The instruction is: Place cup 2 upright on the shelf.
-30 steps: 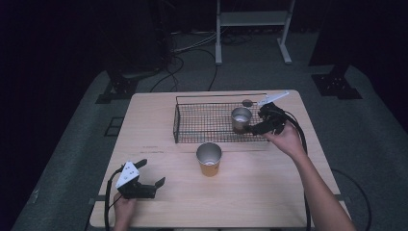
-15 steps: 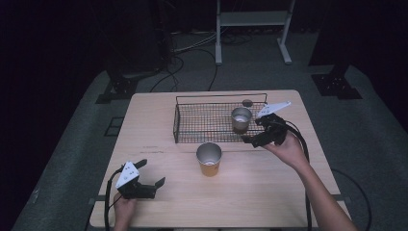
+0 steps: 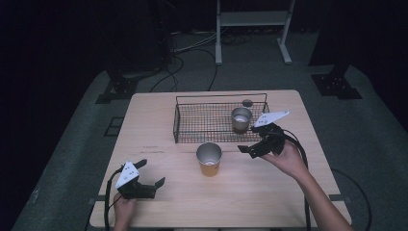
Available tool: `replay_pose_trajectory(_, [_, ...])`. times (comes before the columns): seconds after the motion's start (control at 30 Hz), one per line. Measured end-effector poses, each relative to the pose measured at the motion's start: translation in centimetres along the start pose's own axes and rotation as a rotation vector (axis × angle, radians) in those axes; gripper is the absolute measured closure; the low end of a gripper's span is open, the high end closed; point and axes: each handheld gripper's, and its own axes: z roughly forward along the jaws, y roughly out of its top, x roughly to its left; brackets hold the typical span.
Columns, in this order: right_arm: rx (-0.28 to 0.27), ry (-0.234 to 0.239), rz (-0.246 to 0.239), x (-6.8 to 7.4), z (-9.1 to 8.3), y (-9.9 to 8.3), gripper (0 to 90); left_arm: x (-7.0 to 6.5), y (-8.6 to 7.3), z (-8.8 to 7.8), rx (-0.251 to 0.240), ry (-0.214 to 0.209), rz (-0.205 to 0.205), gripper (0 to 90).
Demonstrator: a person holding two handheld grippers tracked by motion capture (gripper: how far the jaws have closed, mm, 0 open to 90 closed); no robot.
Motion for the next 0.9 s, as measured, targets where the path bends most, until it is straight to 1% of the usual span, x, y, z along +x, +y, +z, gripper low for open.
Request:
replay_pose_trajectory(0.1, [0.002, 0.003, -0.022, 0.7, 0.0, 0.1, 9.3, 0.0, 0.0, 0.0, 0.000, -0.001, 0.000, 0.0])
replay_pose_trajectory(0.23, [-0.004, 0.020, -0.036, 1.5, 0.1, 0.1, 9.3, 0.0, 0.0, 0.0, -0.002, 0.000, -0.002, 0.0])
replay_pose_trajectory(0.3, [0.004, 0.032, -0.042, 1.9, 0.3, 0.1, 9.3, 0.0, 0.0, 0.0, -0.002, 0.000, -0.001, 0.0])
replay_pose_trajectory(0.37, [0.004, 0.033, -0.045, 2.1, 0.3, 0.0, 9.3, -0.1, 0.0, 0.0, -0.002, 0.000, -0.001, 0.0])
replay_pose_trajectory(0.4, [0.003, 0.044, -0.055, 2.4, 0.4, -0.1, 9.3, -0.1, 0.0, 0.0, -0.002, 0.000, 0.000, 0.0])
replay_pose_trajectory(0.43, [0.001, 0.042, -0.059, 2.6, 0.4, -0.2, 9.3, -0.1, 0.0, 0.0, -0.003, 0.000, -0.001, 0.0])
replay_pose_trajectory(0.63, [-0.010, 0.054, -0.062, 3.3, 0.5, -0.6, 9.3, 0.0, 0.0, 0.0, -0.003, -0.001, -0.001, 0.0])
replay_pose_trajectory(0.67, [-0.011, 0.060, -0.067, 3.6, 0.6, -0.8, 9.3, 0.0, 0.0, 0.0, -0.004, 0.000, -0.002, 0.0])
replay_pose_trajectory(0.77, [0.000, 0.075, -0.068, 4.0, 0.8, -1.2, 9.3, 0.0, 0.0, 0.0, -0.002, -0.001, 0.000, 0.0])
replay_pose_trajectory(0.83, [-0.001, 0.079, -0.072, 4.2, 1.0, -1.4, 9.3, 0.0, 0.0, 0.0, 0.001, -0.001, 0.004, 0.0])
replay_pose_trajectory(0.9, [-0.004, 0.090, -0.066, 4.4, 1.2, -1.6, 9.3, 0.0, 0.0, 0.0, 0.002, -0.001, 0.005, 0.0])
